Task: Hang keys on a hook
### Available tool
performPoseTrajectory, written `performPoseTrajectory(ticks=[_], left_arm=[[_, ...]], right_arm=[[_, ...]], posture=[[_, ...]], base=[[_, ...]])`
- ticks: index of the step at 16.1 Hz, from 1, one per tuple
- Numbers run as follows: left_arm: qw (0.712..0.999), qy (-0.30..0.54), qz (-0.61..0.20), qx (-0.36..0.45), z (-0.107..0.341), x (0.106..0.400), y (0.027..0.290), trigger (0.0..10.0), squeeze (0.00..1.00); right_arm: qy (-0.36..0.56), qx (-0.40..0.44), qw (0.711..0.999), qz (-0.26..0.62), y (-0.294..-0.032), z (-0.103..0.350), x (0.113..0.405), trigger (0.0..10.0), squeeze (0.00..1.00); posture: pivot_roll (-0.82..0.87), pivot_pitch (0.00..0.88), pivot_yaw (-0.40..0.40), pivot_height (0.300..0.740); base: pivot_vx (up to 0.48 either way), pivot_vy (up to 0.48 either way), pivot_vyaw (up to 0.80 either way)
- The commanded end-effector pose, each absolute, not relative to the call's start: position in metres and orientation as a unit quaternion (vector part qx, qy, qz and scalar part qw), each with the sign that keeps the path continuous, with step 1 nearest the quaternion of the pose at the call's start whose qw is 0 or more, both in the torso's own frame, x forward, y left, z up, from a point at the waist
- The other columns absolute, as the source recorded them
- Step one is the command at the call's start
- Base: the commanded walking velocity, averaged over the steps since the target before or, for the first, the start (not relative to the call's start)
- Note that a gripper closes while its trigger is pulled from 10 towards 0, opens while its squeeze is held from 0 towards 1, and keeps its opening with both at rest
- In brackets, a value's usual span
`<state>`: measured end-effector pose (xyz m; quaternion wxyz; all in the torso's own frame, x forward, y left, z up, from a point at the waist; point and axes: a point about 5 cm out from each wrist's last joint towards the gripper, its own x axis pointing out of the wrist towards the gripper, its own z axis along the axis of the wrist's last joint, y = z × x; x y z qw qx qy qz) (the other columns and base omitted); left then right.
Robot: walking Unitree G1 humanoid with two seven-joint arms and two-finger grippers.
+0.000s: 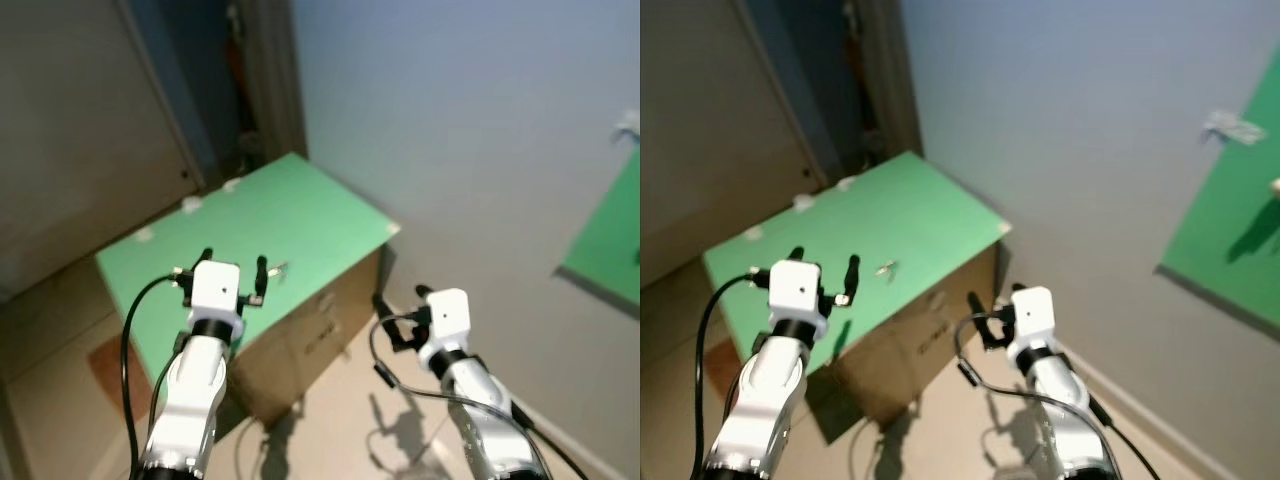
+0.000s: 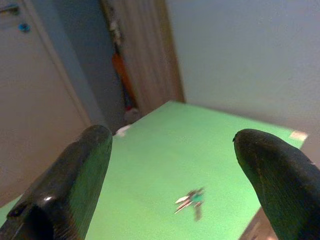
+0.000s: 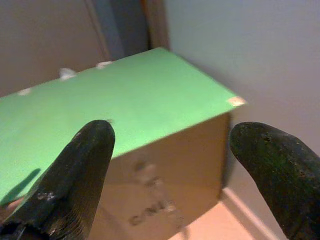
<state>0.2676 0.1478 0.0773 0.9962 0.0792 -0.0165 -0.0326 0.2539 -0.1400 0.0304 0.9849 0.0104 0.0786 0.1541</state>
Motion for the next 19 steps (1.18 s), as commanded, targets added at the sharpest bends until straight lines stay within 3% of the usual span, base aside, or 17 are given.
performPoseTrajectory(ticks=[1, 5, 9, 14, 19], left_arm=[[0.997, -0.012, -0.027, 0.068, 0.076, 0.267, 0.146, 10.0, 0.00], [0.997, -0.001, -0.045, 0.068, 0.066, 0.257, 0.150, 10.0, 0.00], [0.996, 0.003, -0.038, 0.085, 0.064, 0.259, 0.157, 10.0, 0.00], [0.995, -0.010, -0.048, 0.089, 0.069, 0.262, 0.149, 10.0, 0.00], [0.994, -0.015, -0.057, 0.091, 0.071, 0.262, 0.143, 10.0, 0.00]], right_arm=[[0.078, 0.014, 0.986, 0.149, -0.144, 0.031, 0.254, 10.0, 0.00], [0.059, 0.026, 0.987, 0.151, -0.144, 0.035, 0.251, 10.0, 0.00], [0.067, 0.023, 0.986, 0.152, -0.143, 0.033, 0.253, 10.0, 0.00], [0.065, 0.008, 0.984, 0.165, -0.143, 0.034, 0.254, 10.0, 0.00], [0.065, 0.002, 0.981, 0.182, -0.139, 0.035, 0.252, 10.0, 0.00]], posture=[[-0.19, 0.041, 0.108, 0.740], [-0.19, 0.036, 0.111, 0.740], [-0.19, 0.027, 0.110, 0.740], [-0.19, 0.018, 0.105, 0.740], [-0.18, 0.029, 0.101, 0.740]], base=[[0.341, -0.334, 0.00], [0.357, -0.314, 0.00], [0.439, 0.000, 0.00], [0.000, 0.000, 0.00], [0.000, 0.000, 0.79]])
